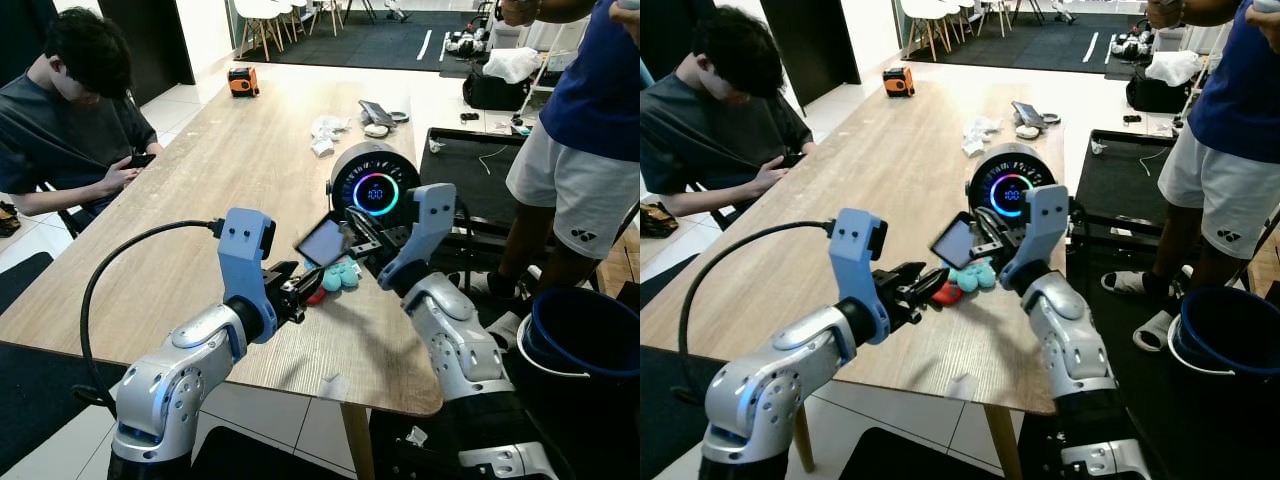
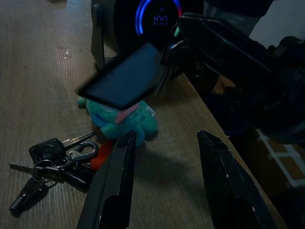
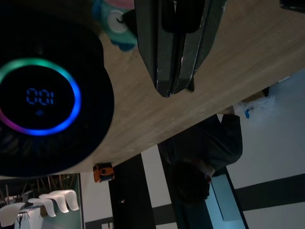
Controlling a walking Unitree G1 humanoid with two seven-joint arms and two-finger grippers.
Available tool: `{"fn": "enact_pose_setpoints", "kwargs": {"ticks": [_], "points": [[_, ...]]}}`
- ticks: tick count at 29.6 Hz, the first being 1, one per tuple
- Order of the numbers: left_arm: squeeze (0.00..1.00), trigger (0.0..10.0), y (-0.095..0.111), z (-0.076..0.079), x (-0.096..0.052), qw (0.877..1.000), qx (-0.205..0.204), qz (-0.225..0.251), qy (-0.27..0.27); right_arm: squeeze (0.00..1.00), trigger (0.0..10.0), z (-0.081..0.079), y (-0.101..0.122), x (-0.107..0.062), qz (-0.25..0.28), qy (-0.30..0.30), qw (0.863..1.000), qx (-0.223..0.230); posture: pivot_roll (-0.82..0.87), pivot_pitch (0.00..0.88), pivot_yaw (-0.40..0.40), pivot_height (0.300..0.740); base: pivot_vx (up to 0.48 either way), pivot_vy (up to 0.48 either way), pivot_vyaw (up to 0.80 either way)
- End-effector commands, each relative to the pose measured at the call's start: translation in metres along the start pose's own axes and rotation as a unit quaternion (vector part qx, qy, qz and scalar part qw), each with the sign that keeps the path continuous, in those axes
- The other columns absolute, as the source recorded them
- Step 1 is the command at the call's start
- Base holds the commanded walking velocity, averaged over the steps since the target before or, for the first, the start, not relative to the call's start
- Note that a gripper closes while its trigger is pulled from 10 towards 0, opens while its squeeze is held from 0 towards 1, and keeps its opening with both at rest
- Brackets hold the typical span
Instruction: Hang keys on a hook
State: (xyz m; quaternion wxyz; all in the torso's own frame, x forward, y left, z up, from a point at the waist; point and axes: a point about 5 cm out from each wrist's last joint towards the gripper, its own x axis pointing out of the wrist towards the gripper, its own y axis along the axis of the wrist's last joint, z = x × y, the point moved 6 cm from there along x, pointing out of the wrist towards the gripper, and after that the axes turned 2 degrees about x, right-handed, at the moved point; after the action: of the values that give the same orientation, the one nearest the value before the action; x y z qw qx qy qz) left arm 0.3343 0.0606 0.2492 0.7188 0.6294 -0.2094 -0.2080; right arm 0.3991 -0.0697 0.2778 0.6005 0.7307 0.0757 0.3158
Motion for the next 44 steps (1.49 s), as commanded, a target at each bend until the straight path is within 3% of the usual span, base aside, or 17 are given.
{"fn": "enact_pose_setpoints", "kwargs": {"ticks": [1, 44], "points": [[0.0, 10.0, -0.0036, -0.0004, -0.0015, 1.0, 0.002, -0.003, 0.005, 0.0, 10.0, -0.0045, 0.0022, 0.0025, 0.007, 0.006, 1.0, -0.003, 0.11, 0.177, 0.042, 0.74, 0.0, 0.0, 0.0], [0.0, 10.0, -0.0001, -0.0018, -0.0005, 1.0, 0.007, 0.0, 0.007, 0.0, 10.0, -0.0045, 0.0014, 0.003, 0.01, 0.001, 1.0, -0.006, 0.11, 0.186, 0.056, 0.74, 0.0, 0.0, 0.0]]}}
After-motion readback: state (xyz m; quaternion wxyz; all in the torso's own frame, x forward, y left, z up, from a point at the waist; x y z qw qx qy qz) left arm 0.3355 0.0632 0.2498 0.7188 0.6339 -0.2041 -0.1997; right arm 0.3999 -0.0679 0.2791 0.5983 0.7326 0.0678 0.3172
